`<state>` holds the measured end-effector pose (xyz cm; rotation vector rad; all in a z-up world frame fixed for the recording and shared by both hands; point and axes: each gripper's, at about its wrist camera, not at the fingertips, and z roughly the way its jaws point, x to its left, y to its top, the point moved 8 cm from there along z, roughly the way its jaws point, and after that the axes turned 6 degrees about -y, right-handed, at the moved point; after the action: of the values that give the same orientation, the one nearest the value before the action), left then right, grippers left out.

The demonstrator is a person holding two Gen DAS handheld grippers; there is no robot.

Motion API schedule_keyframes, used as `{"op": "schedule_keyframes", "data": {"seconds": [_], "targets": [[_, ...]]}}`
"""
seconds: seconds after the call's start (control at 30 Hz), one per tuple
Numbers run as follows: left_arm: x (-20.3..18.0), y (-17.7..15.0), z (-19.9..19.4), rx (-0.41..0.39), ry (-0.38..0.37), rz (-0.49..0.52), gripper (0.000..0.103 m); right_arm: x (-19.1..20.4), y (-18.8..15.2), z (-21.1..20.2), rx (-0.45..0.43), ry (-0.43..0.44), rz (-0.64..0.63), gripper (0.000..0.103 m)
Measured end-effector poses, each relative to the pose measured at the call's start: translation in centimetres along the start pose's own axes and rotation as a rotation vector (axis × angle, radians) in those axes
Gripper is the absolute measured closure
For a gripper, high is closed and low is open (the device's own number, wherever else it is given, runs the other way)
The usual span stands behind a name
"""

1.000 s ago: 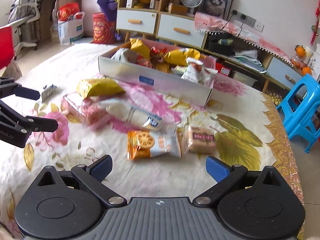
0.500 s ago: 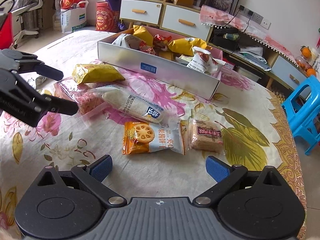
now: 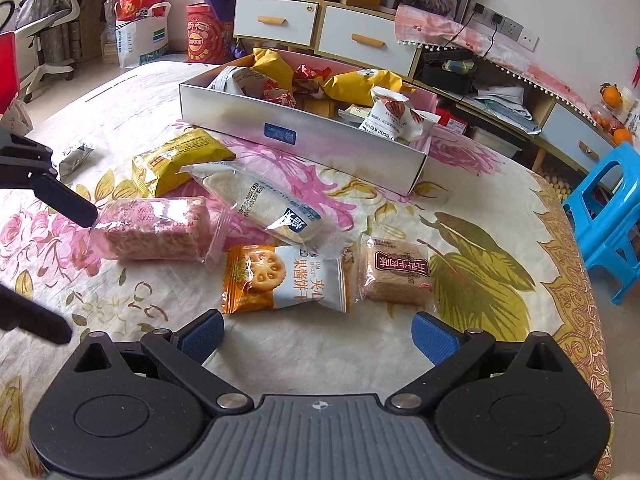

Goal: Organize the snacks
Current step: 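Move both open grippers back over the remaining snacks, then grasp the pink pastry packet with left gripper while right grasps orange lotus packet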

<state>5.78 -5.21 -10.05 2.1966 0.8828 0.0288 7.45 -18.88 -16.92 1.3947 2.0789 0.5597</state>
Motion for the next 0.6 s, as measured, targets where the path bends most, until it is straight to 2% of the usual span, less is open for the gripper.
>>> {"op": "schedule_keyframes", "data": {"seconds": [0.17,0.37,0.6], "targets": [[1.5,1.1,0.4,-0.023,0.112,-0.002,0.008,0.2,0.4,0.4,0.005,0.016,0.001,0.011],[2.0,2.0,1.8,-0.027,0.14,-0.002,0.011,0.3,1.1,1.2,0.026,0.067,0.033,0.012],[1.7,2.4,3.4,0.008,0.132,0.006,0.034,0.6,1.7,1.8,0.032,0.115,0.059,0.019]]}}
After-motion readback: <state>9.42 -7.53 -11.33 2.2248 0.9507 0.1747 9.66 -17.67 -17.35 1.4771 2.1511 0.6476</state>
